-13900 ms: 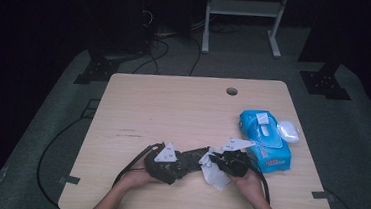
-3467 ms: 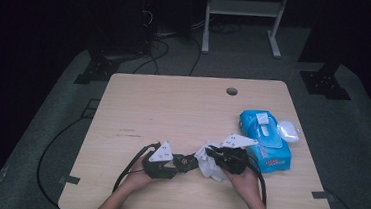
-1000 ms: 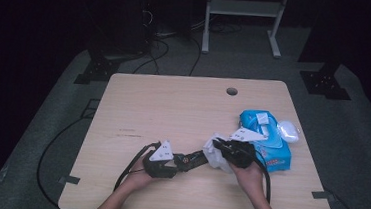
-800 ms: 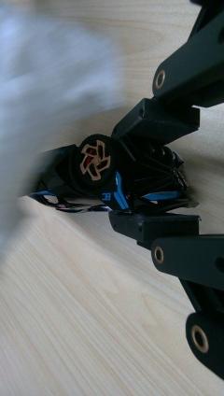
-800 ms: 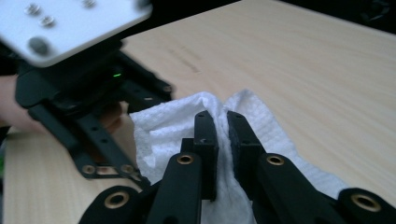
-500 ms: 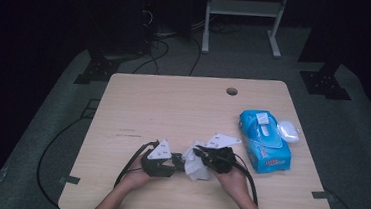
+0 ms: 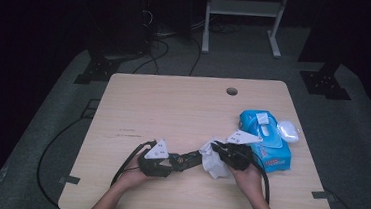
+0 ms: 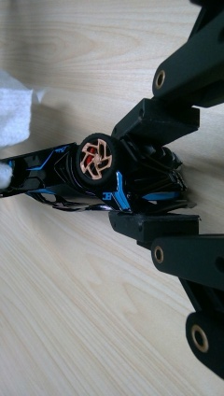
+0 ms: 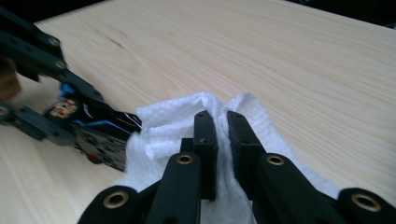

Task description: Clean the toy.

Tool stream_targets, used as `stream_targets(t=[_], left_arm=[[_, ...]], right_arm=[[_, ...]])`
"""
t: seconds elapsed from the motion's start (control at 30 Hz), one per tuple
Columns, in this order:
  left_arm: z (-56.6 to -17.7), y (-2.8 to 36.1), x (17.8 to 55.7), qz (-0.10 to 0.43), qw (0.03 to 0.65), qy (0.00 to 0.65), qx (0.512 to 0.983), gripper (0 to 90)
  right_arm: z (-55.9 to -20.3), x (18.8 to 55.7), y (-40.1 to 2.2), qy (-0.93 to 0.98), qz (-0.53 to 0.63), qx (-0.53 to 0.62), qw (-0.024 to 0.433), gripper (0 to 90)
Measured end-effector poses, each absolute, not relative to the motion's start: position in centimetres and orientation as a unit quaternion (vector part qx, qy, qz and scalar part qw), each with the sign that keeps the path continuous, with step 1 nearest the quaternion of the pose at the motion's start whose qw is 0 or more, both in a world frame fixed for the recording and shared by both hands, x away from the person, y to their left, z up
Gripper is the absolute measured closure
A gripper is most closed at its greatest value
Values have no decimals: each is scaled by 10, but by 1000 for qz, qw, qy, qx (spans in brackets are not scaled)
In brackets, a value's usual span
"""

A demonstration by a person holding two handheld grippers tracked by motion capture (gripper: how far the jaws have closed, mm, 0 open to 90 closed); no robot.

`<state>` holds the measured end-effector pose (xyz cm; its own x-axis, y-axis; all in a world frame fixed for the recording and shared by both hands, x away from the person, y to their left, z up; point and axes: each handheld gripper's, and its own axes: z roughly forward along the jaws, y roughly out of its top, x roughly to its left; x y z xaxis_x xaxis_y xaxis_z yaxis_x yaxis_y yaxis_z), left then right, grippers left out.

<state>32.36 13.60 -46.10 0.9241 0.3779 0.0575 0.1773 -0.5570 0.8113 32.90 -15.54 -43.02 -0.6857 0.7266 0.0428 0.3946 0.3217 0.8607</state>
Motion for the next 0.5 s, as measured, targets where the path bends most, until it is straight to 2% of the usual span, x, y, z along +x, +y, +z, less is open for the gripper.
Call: stream_targets(t=[0.27, 0.37, 0.43, 0.5], left_arm=[[-461, 138, 324, 113, 444, 157, 875, 585], [-461, 138, 324, 112, 442, 158, 876, 586], [-460, 140, 325, 110, 439, 156, 878, 586], [-460, 143, 325, 109, 438, 159, 878, 585]], right_arm=[[-429, 323, -136, 810, 458, 320, 179, 827], [-434, 330, -152, 796, 469, 345, 167, 826], [-433, 331, -160, 791, 457, 362, 186, 826], [-437, 333, -167, 783, 466, 376, 169, 827]])
